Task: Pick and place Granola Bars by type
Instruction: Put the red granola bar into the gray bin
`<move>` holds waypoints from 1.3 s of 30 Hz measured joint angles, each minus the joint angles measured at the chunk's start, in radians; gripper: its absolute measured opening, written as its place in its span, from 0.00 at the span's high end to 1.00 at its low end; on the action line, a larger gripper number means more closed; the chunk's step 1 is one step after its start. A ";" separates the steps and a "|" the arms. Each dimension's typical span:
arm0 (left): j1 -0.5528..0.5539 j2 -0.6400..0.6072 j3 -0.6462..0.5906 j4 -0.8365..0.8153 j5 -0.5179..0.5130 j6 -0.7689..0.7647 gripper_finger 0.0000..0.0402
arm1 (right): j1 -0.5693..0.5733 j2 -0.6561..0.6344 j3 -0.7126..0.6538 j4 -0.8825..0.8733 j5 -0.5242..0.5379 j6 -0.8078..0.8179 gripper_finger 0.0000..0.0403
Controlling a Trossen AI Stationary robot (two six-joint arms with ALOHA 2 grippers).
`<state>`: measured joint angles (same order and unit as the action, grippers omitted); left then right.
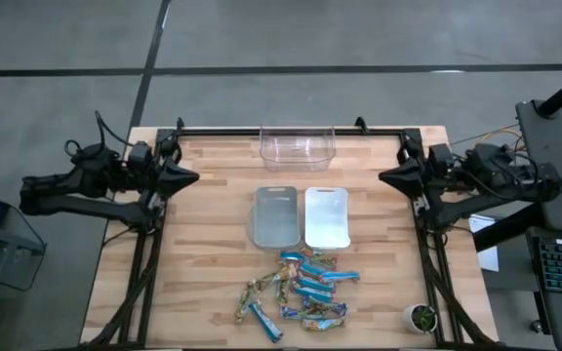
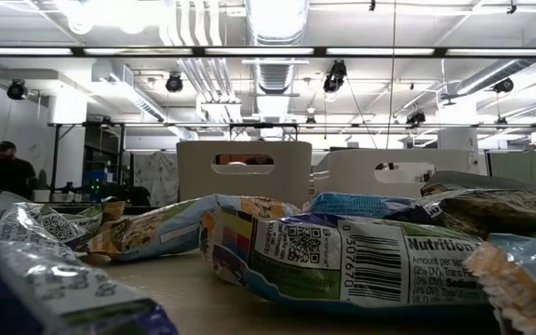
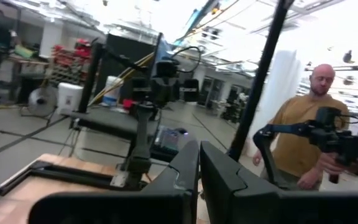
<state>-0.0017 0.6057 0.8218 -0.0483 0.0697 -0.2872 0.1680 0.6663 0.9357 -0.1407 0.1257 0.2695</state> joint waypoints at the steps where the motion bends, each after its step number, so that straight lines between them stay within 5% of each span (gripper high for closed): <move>1: 0.000 0.006 0.013 -0.002 0.001 -0.002 1.00 | 0.000 0.020 0.019 -0.018 0.000 -0.012 0.97; 8: 0.000 0.071 0.131 -0.119 0.000 -0.011 1.00 | 0.000 0.129 0.169 -0.246 -0.023 -0.087 0.97; 15: -0.007 0.191 0.258 -0.168 0.000 -0.047 1.00 | 0.000 0.214 0.306 -0.428 -0.195 -0.089 0.97; 22: -0.016 0.304 0.403 -0.384 0.000 0.007 1.00 | 0.000 0.260 0.405 -0.556 -0.234 -0.097 0.97; 39: -0.124 0.337 0.452 -0.543 0.001 0.123 1.00 | 0.163 0.432 0.476 -0.577 -0.258 0.076 0.97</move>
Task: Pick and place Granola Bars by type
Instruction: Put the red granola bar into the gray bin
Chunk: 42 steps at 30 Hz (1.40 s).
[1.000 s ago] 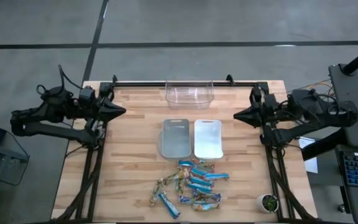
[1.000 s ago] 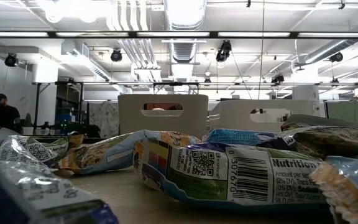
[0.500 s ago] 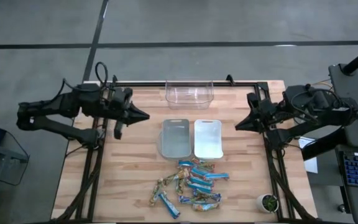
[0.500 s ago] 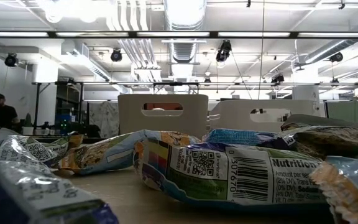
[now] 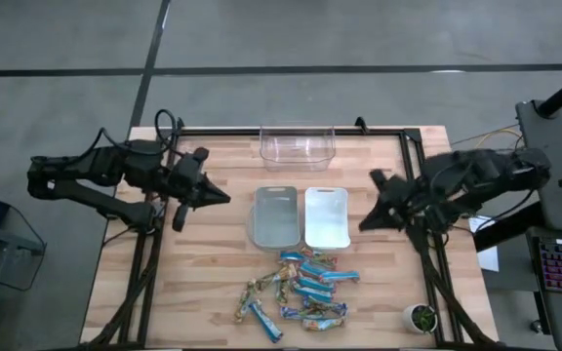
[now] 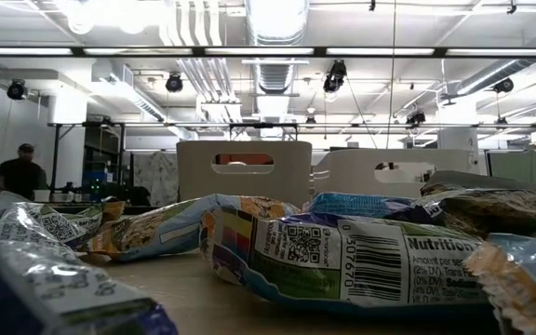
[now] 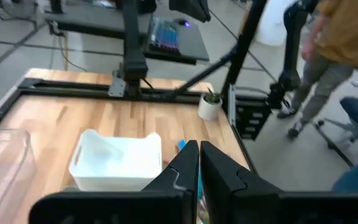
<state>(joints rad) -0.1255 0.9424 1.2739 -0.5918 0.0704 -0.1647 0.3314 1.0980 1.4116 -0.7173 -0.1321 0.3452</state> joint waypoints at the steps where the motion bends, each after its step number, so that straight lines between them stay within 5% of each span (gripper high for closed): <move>1: -0.009 0.000 0.000 -0.008 0.000 0.001 1.00 | 0.020 0.019 0.004 -0.006 0.000 0.019 0.97; 12: -0.057 0.001 -0.002 -0.047 -0.001 0.001 1.00 | 0.178 0.224 0.005 -0.005 0.001 0.046 0.97; 21: -0.056 0.000 -0.002 -0.047 -0.002 0.032 1.00 | 0.166 0.357 0.005 -0.007 -0.007 0.337 0.97; 42: -0.056 0.000 -0.002 -0.047 -0.004 0.022 1.00 | 0.153 0.388 0.100 -0.127 -0.009 0.347 0.97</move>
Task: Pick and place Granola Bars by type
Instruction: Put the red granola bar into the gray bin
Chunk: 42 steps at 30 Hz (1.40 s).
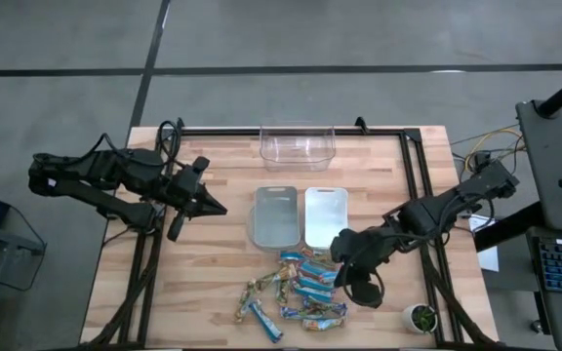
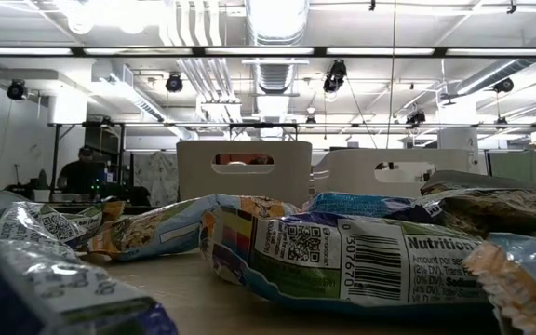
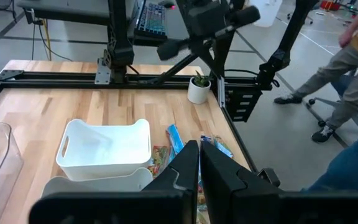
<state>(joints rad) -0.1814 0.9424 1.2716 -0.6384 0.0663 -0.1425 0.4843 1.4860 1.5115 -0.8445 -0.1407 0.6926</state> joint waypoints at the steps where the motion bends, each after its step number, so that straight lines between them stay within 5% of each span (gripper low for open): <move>1: 0.000 0.000 0.000 0.000 0.000 0.000 1.00 | 0.000 0.000 0.016 -0.027 0.012 -0.001 0.97; 14: 0.000 0.000 0.000 -0.005 0.000 0.000 1.00 | 0.003 0.002 0.219 -0.270 0.122 -0.074 0.97; 42: 0.000 0.000 0.000 -0.009 -0.023 0.009 1.00 | 0.002 0.002 0.215 -0.353 0.115 -0.192 0.96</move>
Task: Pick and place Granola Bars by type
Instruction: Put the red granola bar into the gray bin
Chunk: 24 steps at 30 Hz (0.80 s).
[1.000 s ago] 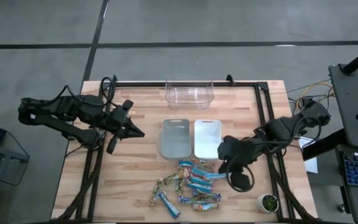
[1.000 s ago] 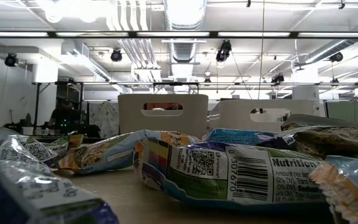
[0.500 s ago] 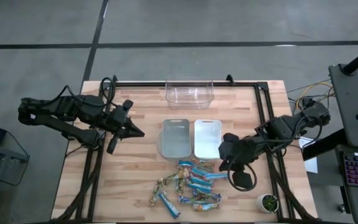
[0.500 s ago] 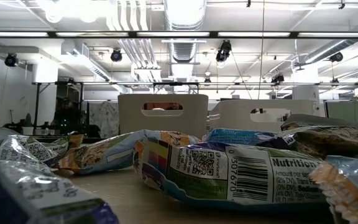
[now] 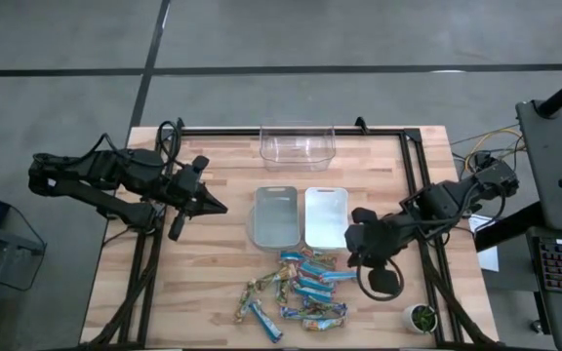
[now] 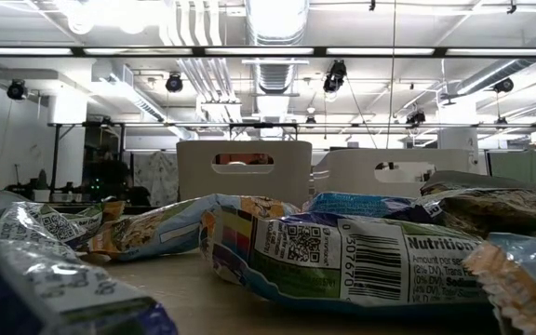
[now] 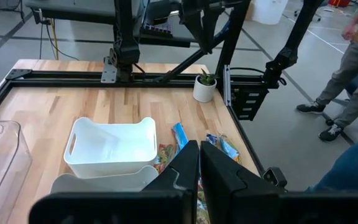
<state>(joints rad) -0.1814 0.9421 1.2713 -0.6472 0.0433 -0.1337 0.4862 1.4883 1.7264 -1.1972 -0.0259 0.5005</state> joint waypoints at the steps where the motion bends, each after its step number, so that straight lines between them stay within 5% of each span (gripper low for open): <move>1: 0.000 0.000 0.000 0.000 0.000 0.000 1.00 | 0.000 0.000 0.000 -0.016 0.000 -0.004 0.94; 15: 0.000 0.000 0.000 0.000 -0.011 -0.004 1.00 | -0.001 0.002 -0.036 -0.113 0.079 0.048 0.51; 24: 0.000 0.000 0.000 -0.001 -0.027 -0.030 1.00 | 0.000 0.002 -0.084 -0.158 0.078 0.076 0.39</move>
<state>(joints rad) -0.1810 0.9421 1.2713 -0.6479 0.0167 -0.1638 0.4866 1.4902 1.6425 -1.3557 0.0524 0.5762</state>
